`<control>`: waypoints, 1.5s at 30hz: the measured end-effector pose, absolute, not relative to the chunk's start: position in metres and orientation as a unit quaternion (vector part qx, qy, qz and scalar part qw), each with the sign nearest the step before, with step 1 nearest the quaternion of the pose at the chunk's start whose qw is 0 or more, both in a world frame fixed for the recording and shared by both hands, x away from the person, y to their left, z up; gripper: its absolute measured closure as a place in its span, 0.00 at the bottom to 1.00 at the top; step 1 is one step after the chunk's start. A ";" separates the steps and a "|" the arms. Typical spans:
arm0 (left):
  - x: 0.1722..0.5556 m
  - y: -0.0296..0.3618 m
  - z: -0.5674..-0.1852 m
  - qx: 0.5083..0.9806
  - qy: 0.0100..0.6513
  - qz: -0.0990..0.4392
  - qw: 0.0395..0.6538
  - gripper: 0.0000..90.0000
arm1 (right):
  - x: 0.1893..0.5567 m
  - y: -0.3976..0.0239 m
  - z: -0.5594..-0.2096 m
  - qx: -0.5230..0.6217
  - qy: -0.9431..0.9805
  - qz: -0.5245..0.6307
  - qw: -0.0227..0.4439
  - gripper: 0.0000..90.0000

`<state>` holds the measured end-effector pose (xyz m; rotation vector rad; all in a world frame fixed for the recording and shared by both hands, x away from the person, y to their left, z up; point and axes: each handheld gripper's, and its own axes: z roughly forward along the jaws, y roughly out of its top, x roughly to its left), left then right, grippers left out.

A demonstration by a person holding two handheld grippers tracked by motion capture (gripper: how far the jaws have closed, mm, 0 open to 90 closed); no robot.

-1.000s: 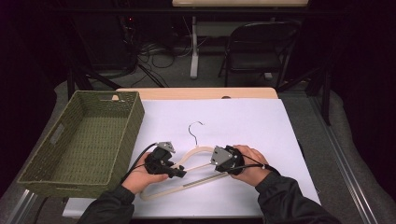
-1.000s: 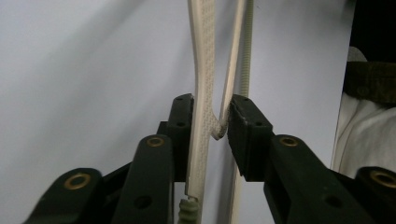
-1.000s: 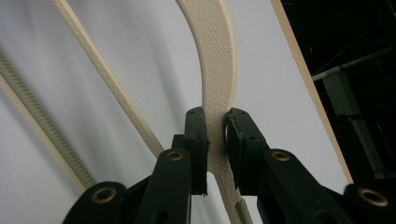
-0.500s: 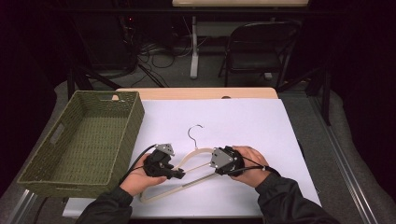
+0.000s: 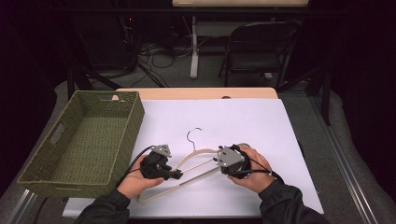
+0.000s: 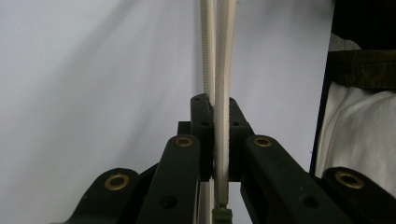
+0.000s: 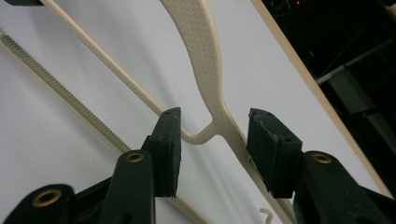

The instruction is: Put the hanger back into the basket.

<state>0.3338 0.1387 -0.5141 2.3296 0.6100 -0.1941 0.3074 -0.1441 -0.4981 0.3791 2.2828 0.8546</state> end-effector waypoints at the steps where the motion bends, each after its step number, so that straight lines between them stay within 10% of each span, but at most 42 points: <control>1: 0.334 0.139 -0.514 0.901 0.236 -0.074 0.355 0.97 | 0.308 -0.145 -0.499 0.153 0.873 0.330 0.325 0.60; 45: 0.301 0.171 -0.456 0.855 0.333 0.032 0.397 0.97 | 0.321 -0.201 -0.525 0.330 0.826 0.383 0.248 0.52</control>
